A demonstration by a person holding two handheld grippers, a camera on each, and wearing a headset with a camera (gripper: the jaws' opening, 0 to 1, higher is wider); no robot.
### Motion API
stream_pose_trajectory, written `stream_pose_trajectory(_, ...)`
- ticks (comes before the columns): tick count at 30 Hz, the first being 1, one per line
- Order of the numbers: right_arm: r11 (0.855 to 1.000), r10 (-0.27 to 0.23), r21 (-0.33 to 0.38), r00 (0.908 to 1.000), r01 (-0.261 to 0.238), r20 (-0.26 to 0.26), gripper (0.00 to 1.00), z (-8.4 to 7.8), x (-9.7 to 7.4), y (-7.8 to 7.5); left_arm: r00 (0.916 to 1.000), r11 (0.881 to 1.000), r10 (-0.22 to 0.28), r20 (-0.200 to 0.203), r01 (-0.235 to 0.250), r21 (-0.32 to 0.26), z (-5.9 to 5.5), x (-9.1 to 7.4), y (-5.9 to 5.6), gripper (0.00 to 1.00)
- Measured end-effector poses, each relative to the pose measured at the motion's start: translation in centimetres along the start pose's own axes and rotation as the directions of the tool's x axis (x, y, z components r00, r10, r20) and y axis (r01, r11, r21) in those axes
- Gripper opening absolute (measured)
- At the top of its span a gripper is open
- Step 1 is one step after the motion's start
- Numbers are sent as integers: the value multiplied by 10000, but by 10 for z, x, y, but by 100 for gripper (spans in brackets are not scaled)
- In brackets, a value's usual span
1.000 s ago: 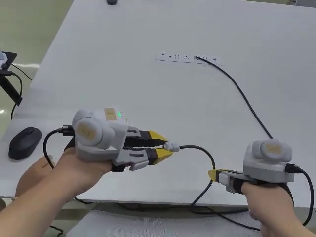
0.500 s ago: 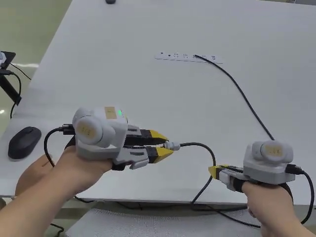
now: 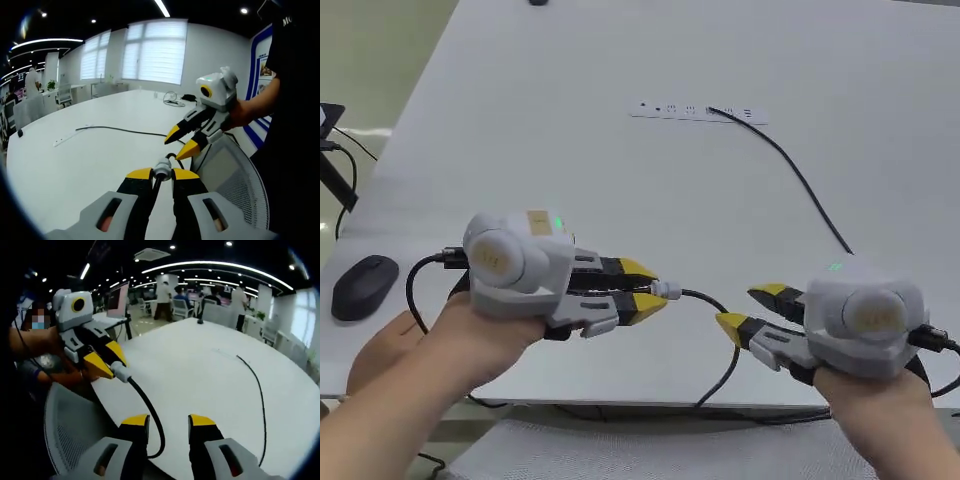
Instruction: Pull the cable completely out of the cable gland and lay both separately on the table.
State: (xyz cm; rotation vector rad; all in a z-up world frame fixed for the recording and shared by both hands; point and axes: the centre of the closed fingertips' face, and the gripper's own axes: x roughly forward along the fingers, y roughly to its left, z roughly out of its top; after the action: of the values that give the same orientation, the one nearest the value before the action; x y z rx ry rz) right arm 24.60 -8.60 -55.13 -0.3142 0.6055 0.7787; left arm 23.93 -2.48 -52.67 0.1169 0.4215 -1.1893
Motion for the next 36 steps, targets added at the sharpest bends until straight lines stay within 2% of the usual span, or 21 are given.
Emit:
stream_pose_trajectory(2,9940,114,-1083,9999,-127,-125,24,11,0,11,10000,10000,26,-4,-26,-35,-1,0,0,15)
stream_pose_trajectory(5,9757,168,-2177,9990,-253,-407,23,19,4,22,10000,10000,32,-23,-32,-55,-2,0,1,15)
stream_pose_trajectory(7,9543,125,-2975,9986,-274,-519,21,25,7,27,10000,10000,41,-44,-41,-39,-2,1,1,15)
stream_pose_trajectory(8,9398,-54,-3411,9968,-221,-793,19,24,9,27,10000,10000,41,-41,-41,-44,-2,1,1,15)
stream_pose_trajectory(9,9347,-115,-3549,9963,-194,-848,18,24,9,27,10000,10000,39,-35,-40,-54,-2,1,1,15)
stream_pose_trajectory(10,9216,-168,-3879,9965,-161,-813,16,26,11,28,10000,10000,35,-31,-35,-51,-1,1,0,15)
stream_pose_trajectory(11,9146,-173,-4041,9966,-166,-803,14,27,13,29,10000,10000,33,-32,-33,-47,-1,1,0,15)
stream_pose_trajectory(21,9026,151,-4262,9940,-601,-1082,1,25,23,32,10000,10000,36,4,-36,-78,1,2,1,15)
stream_pose_trajectory(23,9004,137,-4312,9942,-585,-1062,1,25,23,32,10000,10000,16,-29,-16,-63,0,3,2,15)
stream_pose_trajectory(36,9314,102,-3616,9961,-413,-876,0,25,23,26,10000,10000,-79,16,79,32,4,5,2,15)
